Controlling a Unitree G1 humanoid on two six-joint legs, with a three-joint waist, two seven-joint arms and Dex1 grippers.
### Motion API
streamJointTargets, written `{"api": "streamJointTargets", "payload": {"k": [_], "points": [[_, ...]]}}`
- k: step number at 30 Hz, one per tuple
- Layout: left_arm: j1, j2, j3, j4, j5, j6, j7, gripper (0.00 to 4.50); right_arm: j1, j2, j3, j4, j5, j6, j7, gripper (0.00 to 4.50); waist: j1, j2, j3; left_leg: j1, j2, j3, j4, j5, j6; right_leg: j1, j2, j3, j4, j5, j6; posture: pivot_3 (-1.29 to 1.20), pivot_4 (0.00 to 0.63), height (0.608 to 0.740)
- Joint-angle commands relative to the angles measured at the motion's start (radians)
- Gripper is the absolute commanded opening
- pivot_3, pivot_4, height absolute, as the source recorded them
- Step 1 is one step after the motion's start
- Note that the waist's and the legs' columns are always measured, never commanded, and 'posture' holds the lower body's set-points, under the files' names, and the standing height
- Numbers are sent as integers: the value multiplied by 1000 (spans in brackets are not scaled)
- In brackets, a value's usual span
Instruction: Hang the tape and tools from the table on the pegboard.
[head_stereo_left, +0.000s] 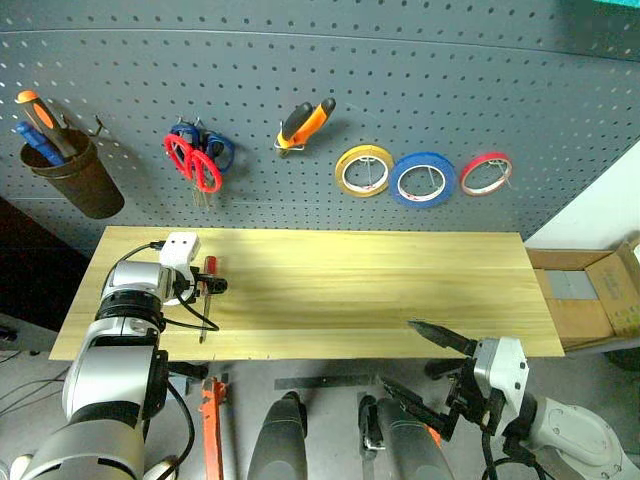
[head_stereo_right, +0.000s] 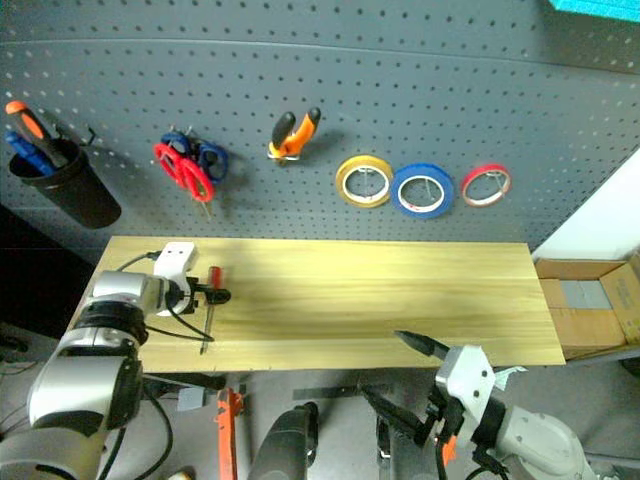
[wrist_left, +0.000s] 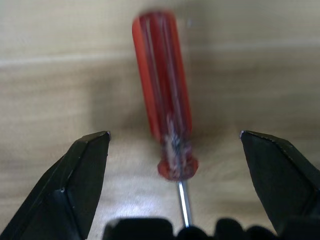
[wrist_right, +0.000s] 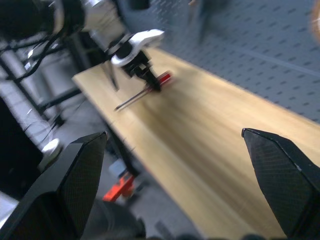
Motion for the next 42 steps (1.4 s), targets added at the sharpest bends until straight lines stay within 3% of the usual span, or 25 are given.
{"api": "streamJointTargets", "payload": {"k": [1, 7, 10, 19, 28, 32, 35, 37, 42], "points": [[-32, -10, -27, 32, 28, -14, -32, 4458, -7, -12, -7, -35, 8, -18, 17, 4500, 0, 1, 7, 0, 0, 0, 0, 0, 0, 0, 0, 0, 1, 0, 0, 109, 360, 740], [-65, -17, -55, 101, 72, -74, -18, 4458, -25, -8, -12, -42, 35, -1, 8, 4500, 1, 7, 15, 0, 0, 0, 0, 0, 0, 0, 0, 0, 1, 0, 0, 112, 366, 740], [-85, -15, -48, 127, 79, -100, 0, 3918, -32, -5, -7, -34, 32, -4, 8, 4500, 1, 7, 16, 0, 0, 0, 0, 0, 0, 0, 0, 0, 1, 0, 0, 114, 361, 740], [-76, -3, -25, 140, 77, -115, 22, 837, -52, 2, -2, -23, 29, -4, 7, 4500, 1, 7, 17, 0, 0, 0, 0, 0, 0, 0, 0, 0, 0, 0, 0, 123, 344, 740], [-48, -5, 34, 51, 49, -114, 94, 757, -104, 7, -8, 8, 27, 0, 11, 4500, 2, 7, 17, 0, 0, 0, 0, 0, 0, 0, 0, -1, 0, 0, 0, 134, 321, 740], [108, -10, 121, -310, -10, -5, 143, 757, -127, 26, -20, 5, 53, 20, -14, 4500, 1, 7, 16, -1, 1, -1, -1, 0, -1, 0, 0, -1, 0, 0, 1, 133, 299, 740], [331, -47, 212, -808, -46, 153, 213, 757, -136, 50, 2, -17, 74, 38, -38, 4500, -3, 6, 15, -1, 6, -3, -1, 0, -2, 0, -1, 0, 1, -1, 2, 143, 285, 740], [428, -72, 243, -1032, -41, 181, 259, 757, -151, 58, 11, -13, 72, 46, -46, 4500, 2, 7, 15, -1, 6, -3, -1, -1, -2, 0, -2, 1, 1, -1, 3, 159, 273, 740], [554, -180, 265, -1423, -4, 165, 400, 757, -199, 74, 28, 30, 63, 41, -41, 4500, 24, 5, 10, 0, 1, -3, 1, 0, -1, 0, -4, -1, 4, -1, 4, 204, 235, 740]]}}
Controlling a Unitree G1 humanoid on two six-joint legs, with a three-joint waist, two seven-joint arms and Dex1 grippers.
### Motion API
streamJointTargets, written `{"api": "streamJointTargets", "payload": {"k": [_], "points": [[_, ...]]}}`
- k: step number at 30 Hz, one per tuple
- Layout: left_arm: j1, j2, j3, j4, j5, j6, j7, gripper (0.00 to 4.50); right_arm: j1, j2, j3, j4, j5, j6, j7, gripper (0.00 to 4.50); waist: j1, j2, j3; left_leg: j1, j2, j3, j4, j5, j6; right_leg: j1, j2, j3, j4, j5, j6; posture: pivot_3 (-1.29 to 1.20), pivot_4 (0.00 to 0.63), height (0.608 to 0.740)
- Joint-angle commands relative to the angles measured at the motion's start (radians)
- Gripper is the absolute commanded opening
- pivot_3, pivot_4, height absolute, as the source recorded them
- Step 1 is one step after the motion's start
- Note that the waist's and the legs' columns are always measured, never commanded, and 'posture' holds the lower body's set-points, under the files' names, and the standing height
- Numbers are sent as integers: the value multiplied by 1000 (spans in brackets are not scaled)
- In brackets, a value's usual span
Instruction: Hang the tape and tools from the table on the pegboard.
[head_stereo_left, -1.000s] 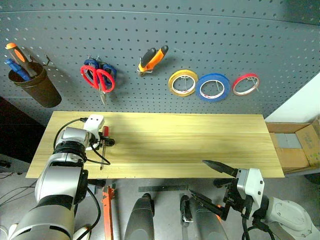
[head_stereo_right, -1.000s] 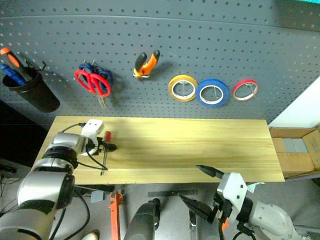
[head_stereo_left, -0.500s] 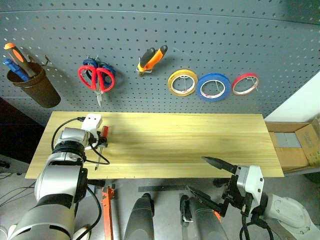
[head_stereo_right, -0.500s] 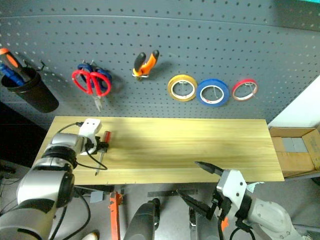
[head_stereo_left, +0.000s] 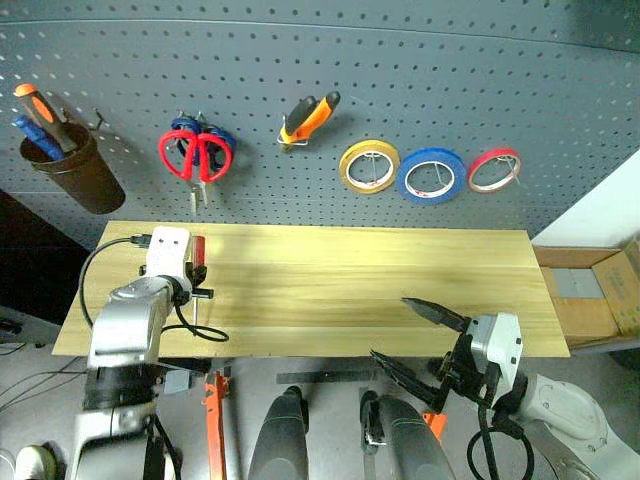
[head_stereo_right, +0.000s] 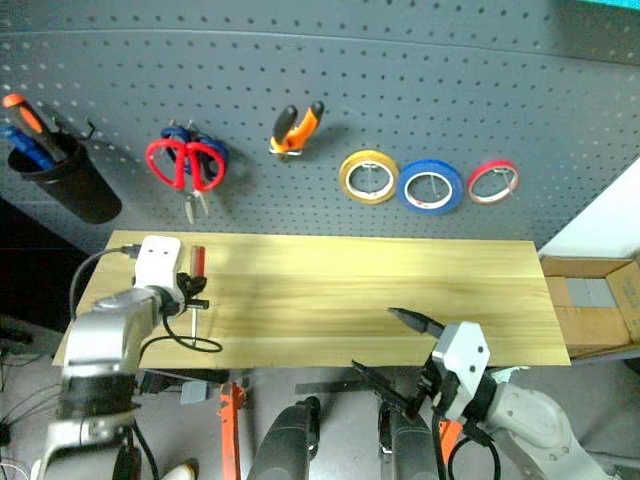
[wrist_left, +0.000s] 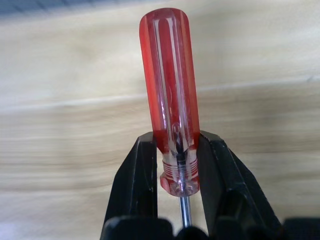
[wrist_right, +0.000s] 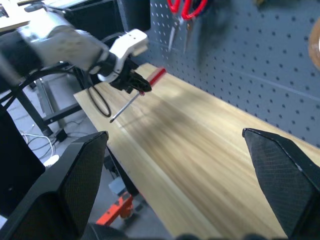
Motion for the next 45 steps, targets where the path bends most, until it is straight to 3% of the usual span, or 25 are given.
{"api": "streamJointTargets", "payload": {"k": [1, 6, 10, 18, 25, 30, 39, 45], "points": [[33, -49, 7, -265, 41, -59, 96, 757, -34, 12, 2, 12, 12, -11, 6, 4500, 10, -1, -5, 0, 0, 0, 0, 0, 0, 0, -1, 0, 0, 0, 1, 209, 231, 740], [16, -55, 24, -389, 115, -165, 196, 757, -88, 21, -1, 61, 15, -20, 27, 4500, 21, -4, -21, 0, -2, 0, 0, 2, 2, 1, -2, 0, 0, 1, 2, 247, 205, 740], [-45, -21, 52, -367, 145, -257, 226, 757, -116, 29, 4, 97, 7, -29, 38, 4500, 34, -5, -29, 0, -3, 1, 0, 2, 3, 1, -1, 0, 0, 1, 2, 263, 189, 740], [-528, 199, 48, 268, 157, -693, 233, 757, -162, 44, -8, 126, 10, -19, 32, 4500, 66, -9, -41, 1, -3, 1, 2, 3, 1, 1, 4, -3, 2, 2, 1, 255, 180, 740], [-781, 218, -9, 751, 146, -970, 194, 757, -160, 47, -14, 119, 9, -6, 18, 4500, 67, -13, -49, 0, -4, 4, 2, 2, 1, 1, 5, -1, 1, 2, 1, 236, 179, 740], [-773, 183, 4, 934, 96, -954, 164, 757, -150, 43, -18, 109, 2, -1, 3, 4500, 62, -13, -49, 1, -3, 4, 3, 2, 1, 1, 5, -1, 4, 2, 1, 215, 192, 740], [-654, 179, 44, 862, 47, -883, 202, 757, -143, 42, -31, 109, 13, 4, -14, 4500, 51, -13, -49, 1, -1, 2, 8, 2, 1, 1, 5, -2, 8, 2, 1, 218, 199, 740], [-650, 180, 43, 838, 34, -873, 202, 2731, -155, 38, -35, 124, 16, 4, -4, 4500, 54, -14, -49, 1, -2, 2, 15, 2, 2, 4, 4, -2, 10, 4, 0, 223, 199, 740]]}}
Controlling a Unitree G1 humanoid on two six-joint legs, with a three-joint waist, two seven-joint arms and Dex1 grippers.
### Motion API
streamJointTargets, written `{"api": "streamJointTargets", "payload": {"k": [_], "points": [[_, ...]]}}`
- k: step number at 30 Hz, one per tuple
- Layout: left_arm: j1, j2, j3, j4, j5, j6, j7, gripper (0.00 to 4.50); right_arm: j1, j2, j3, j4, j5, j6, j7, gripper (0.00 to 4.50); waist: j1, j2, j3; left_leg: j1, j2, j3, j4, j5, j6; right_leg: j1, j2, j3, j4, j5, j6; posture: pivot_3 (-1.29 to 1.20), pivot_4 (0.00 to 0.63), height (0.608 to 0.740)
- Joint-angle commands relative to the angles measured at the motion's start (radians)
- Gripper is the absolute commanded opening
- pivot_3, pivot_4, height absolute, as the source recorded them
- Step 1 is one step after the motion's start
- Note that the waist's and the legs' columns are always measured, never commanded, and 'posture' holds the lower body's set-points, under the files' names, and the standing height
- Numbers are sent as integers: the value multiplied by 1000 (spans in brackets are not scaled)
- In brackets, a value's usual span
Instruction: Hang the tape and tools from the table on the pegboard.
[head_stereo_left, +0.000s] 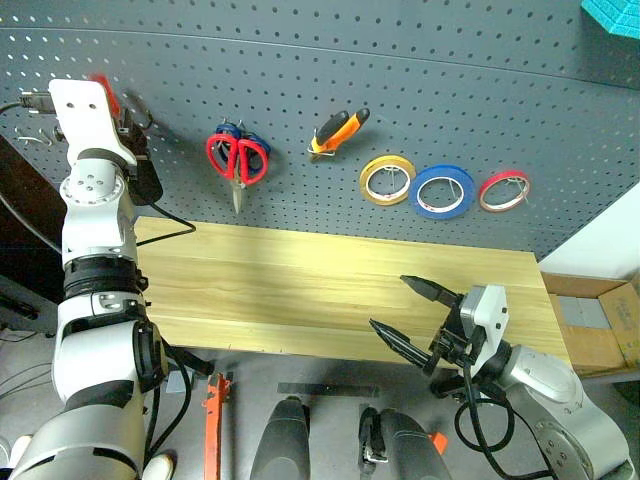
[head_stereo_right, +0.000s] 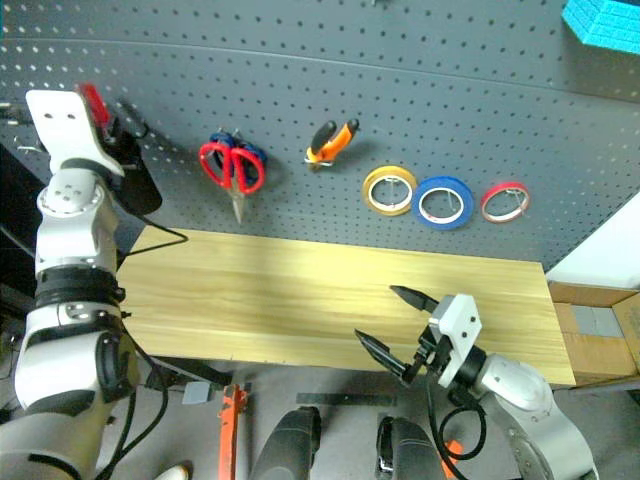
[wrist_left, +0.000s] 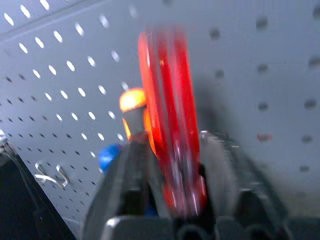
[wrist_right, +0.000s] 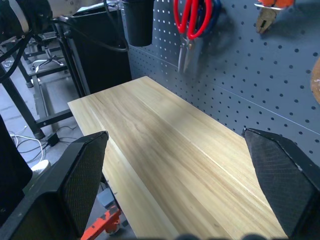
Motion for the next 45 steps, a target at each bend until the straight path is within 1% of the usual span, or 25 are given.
{"api": "streamJointTargets", "payload": {"k": [1, 3, 5, 9, 11, 13, 15, 17, 20, 22, 25, 27, 31, 32, 34, 35, 37, 39, 41, 43, 45], "points": [[-11, 21, 14, -62, -9, 2, 11, 3155, -10, -6, -27, -22, 18, -2, 6, 4500, 1, 0, 0, 0, 0, 0, 0, 0, 0, 0, 0, 0, 0, 0, 0, 223, 199, 740], [-6, 22, 18, -71, -10, 7, 22, 3874, -13, -8, -26, -20, 12, -5, 7, 4500, 3, 0, 0, 0, 0, 0, 1, 0, 1, 0, 0, 0, 0, 1, 0, 223, 199, 740], [0, 23, 21, -83, -14, 14, 28, 4438, -12, -11, -24, -21, 9, -6, 10, 4500, 4, 0, 0, 0, 0, 0, 1, 0, 1, 0, 0, 0, 0, 1, -1, 223, 199, 740], [27, 43, 23, -147, -26, -7, -15, 4438, 2, -24, -22, -31, 7, -10, 18, 4500, 5, 0, 0, 0, 0, 0, 0, 0, 1, 0, 0, 0, 0, 1, -1, 221, 200, 740], [37, 75, 5, -204, -15, -43, -60, 4438, 2, -31, -30, -34, 9, -10, 20, 4500, 5, 0, 0, 0, 0, 0, 0, 0, 1, 0, 0, 0, 0, 1, -1, 221, 200, 740], [37, 111, -23, -280, 0, -99, -121, 4438, 2, -33, -34, -39, 12, -8, 19, 4500, 5, 0, 0, 0, 1, 0, 0, 0, 1, 0, 0, 0, 0, 1, -1, 217, 202, 740], [39, 124, -47, -378, -4, -119, -173, 4438, 5, -32, -34, -42, 10, -8, 19, 4500, 7, 0, 0, 0, 1, 0, 0, 0, 1, 0, 0, 0, 0, 1, -1, 221, 201, 740], [71, 112, -57, -484, -35, -96, -218, 4438, 5, -28, -30, -44, 7, -10, 17, 4500, 11, 0, -1, 0, 0, 0, 0, 0, 1, 1, 0, 0, -1, 1, -1, 221, 201, 740], [130, 80, -49, -624, -58, -71, -228, 4438, 5, -24, -25, -40, 2, -13, 18, 4500, 10, 5, -8, 0, 0, 1, 0, 0, 1, 1, -2, 1, -1, 1, -1, 224, 199, 740], [191, 50, -50, -741, -69, -63, -228, 4438, 4, -23, -25, -38, 1, -15, 20, 4500, 8, 7, -9, 2, -1, 2, 0, 0, 1, 2, -2, 2, 0, 1, -1, 221, 198, 740], [320, -8, -113, -904, -107, -7, -280, 4438, 5, -21, -28, -34, -1, -17, 18, 4500, 6, 7, -9, 3, 1, 2, 0, 0, 1, 2, 0, 2, 1, 1, -1, 219, 198, 740], [412, -46, -164, -989, -153, 77, -321, 4438, 8, -17, -27, -34, -5, -16, 10, 4500, 5, 9, -11, 3, 1, 2, 0, 0, 1, 2, 0, 2, 1, 1, -1, 209, 198, 740], [645, -126, -256, -1136, -254, 337, -339, 4438, 24, 22, -18, -40, -13, -2, -46, 4500, -4, 9, -13, 5, 1, 3, 0, 0, 1, 3, 0, 4, 0, 1, -1, 191, 198, 740], [679, -144, -254, -1146, -263, 369, -326, 4438, 27, 31, -19, -38, -20, 2, -63, 4500, -10, 9, -13, 5, 1, 3, -1, 0, 1, 3, 0, 5, 0, 1, -1, 191, 198, 740], [734, -180, -239, -1123, -275, 462, -285, 4438, 27, 32, 3, 3, -167, -30, -140, 4500, -18, 9, -13, 5, 1, 2, 0, 0, 1, 3, 0, 4, 1, 0, -1, 172, 195, 740], [747, -200, -221, -1100, -271, 477, -260, 4438, 26, 44, 7, 25, -230, -32, -192, 4500, -19, 9, -13, 5, 1, 2, 0, 0, 1, 3, 0, 4, 1, 0, -2, 172, 195, 740], [745, -226, -195, -1051, -271, 537, -222, 4438, 27, 77, 0, 55, -312, -19, -284, 4500, -19, 10, -14, 6, 1, 1, 0, 0, 1, 3, 0, 3, 1, -2, -5, 158, 191, 740], [731, -231, -174, -995, -253, 566, -193, 4438, 28, 100, -6, 79, -367, 11, -343, 4500, -20, 13, -19, 6, 1, 1, 0, 0, 1, 4, 0, 3, 1, -3, -7, 147, 188, 740], [721, -217, -158, -946, -241, 554, -195, 4438, 25, 147, -28, 109, -385, 79, -407, 4500, -24, 15, -26, 6, 0, 2, 0, 0, 1, 4, 0, 4, 1, -3, -7, 137, 182, 740], [713, -226, -128, -890, -245, 528, -193, 4438, 26, 227, -84, 135, -350, 130, -474, 4500, -26, 15, -30, 6, 0, 2, 0, 0, 1, 4, 0, 5, 0, -3, -7, 122, 169, 740], [710, -238, -110, -834, -237, 493, -186, 4438, 30, 269, -112, 157, -354, 156, -512, 4500, -31, 17, -36, 5, 0, 2, -1, 0, 1, 3, 0, 5, 0, -3, -7, 113, 161, 740]]}}
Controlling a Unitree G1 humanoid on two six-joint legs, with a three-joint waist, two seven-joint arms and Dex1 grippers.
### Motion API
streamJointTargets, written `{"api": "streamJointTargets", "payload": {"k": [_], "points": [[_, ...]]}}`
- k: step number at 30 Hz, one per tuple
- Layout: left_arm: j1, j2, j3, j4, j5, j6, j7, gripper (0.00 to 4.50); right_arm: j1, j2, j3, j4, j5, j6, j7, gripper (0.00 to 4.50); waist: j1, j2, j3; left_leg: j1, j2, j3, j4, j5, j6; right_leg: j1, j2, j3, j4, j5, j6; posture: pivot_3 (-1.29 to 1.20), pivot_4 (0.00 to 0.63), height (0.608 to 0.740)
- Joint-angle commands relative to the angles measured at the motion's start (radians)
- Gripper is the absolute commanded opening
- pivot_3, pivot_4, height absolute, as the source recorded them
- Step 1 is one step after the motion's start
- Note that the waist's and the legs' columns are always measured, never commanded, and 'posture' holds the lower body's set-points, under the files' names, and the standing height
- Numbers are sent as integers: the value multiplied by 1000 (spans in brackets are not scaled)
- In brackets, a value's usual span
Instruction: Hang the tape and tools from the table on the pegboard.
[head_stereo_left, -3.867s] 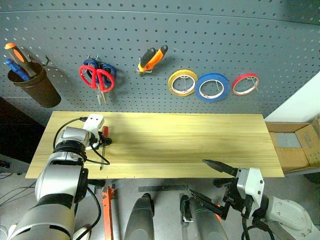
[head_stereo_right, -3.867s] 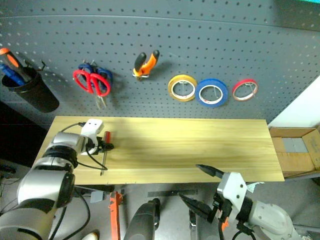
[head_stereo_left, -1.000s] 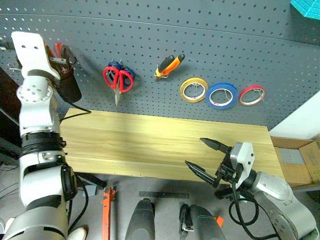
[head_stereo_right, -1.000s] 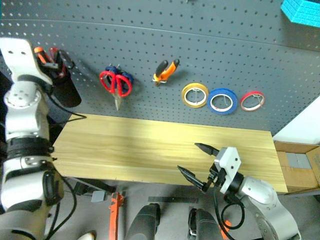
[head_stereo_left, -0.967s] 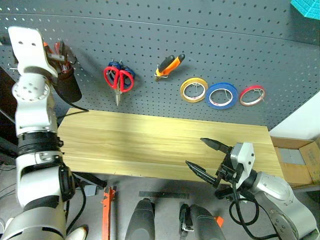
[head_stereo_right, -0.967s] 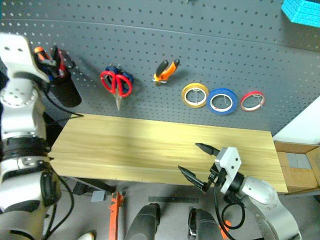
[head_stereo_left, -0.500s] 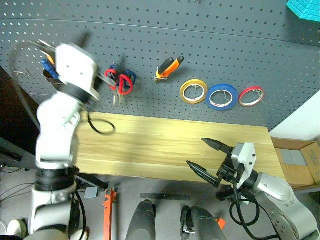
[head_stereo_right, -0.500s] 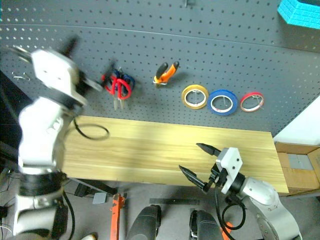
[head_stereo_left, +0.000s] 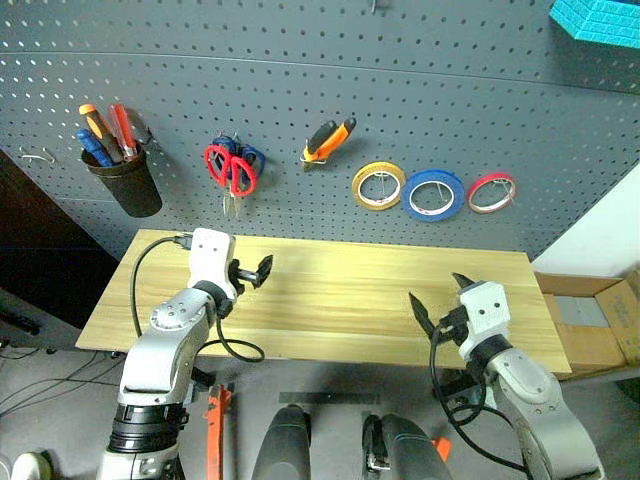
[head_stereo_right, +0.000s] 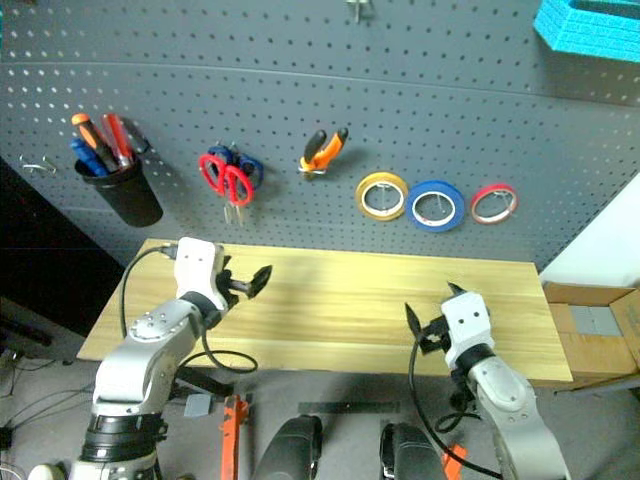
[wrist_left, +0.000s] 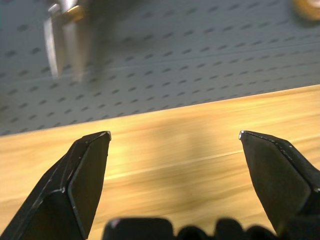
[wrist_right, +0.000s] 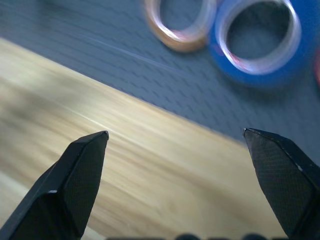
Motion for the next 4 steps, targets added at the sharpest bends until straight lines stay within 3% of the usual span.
{"api": "streamJointTargets", "payload": {"k": [1, 4], "points": [[-15, -15, 46, 68, 13, -78, 12, 4438, 7, 48, -60, 15, -9, 48, -77, 4500, -7, 0, -5, 0, 0, 0, 0, 0, 0, 0, 0, 0, 0, 0, 0, 108, 157, 740], [-19, -29, 50, 119, 14, -108, 10, 4438, 14, 73, -62, 21, -31, 59, -109, 4500, -17, 1, -14, -1, 0, 1, -1, -1, 1, -1, 0, 1, -1, 3, 5, 95, 143, 740]]}}
